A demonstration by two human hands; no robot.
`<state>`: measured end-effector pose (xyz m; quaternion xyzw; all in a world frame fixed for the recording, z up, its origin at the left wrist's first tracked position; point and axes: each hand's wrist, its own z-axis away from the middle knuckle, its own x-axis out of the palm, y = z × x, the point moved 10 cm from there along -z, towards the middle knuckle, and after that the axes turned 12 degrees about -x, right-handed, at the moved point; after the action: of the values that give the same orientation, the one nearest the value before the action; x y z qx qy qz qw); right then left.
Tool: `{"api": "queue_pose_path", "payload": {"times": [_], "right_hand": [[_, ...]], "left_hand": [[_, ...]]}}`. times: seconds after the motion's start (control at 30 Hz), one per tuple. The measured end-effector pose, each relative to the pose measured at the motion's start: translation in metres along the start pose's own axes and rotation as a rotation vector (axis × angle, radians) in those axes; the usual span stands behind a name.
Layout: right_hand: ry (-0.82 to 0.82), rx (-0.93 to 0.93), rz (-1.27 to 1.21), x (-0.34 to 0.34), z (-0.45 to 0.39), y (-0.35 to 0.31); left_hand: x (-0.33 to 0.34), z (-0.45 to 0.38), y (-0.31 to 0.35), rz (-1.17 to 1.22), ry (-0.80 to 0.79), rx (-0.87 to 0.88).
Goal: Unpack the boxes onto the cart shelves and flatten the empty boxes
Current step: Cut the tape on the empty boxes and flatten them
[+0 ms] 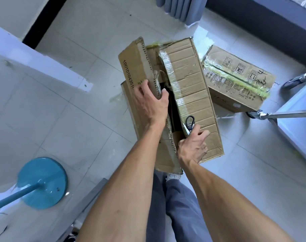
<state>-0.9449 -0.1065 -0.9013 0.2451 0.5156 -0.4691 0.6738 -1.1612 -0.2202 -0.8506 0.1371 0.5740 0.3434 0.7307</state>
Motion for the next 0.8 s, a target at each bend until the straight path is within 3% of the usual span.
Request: {"api": "queue_pose_path", "payload": {"times": [0.23,0.4,0.47,0.63,0.7,0.8], "right_hand": [[0.044,0.076,-0.105,-0.001,-0.007,-0.009],[0.144,0.225,-0.638,-0.003,-0.017,-0.038],[0.107,0.161,-0.698,-0.007,-0.032,-0.071],[-0.272,0.079,-0.856,0.030,-0.051,-0.141],[-0.242,0.130,-0.879,0.030,-0.047,-0.142],[-0.103,0.051,-0.841,0.019,-0.037,-0.142]], "left_hand": [[-0.006,-0.022,0.023,0.025,0.010,-0.023],[-0.021,-0.040,0.026,0.069,0.054,-0.082],[-0.025,-0.047,0.025,0.048,0.058,-0.066],[-0.028,-0.060,0.014,-0.057,0.052,-0.034],[-0.030,-0.067,0.016,-0.078,0.059,-0.017],[-0.031,-0.077,0.034,-0.082,0.044,0.073]]}}
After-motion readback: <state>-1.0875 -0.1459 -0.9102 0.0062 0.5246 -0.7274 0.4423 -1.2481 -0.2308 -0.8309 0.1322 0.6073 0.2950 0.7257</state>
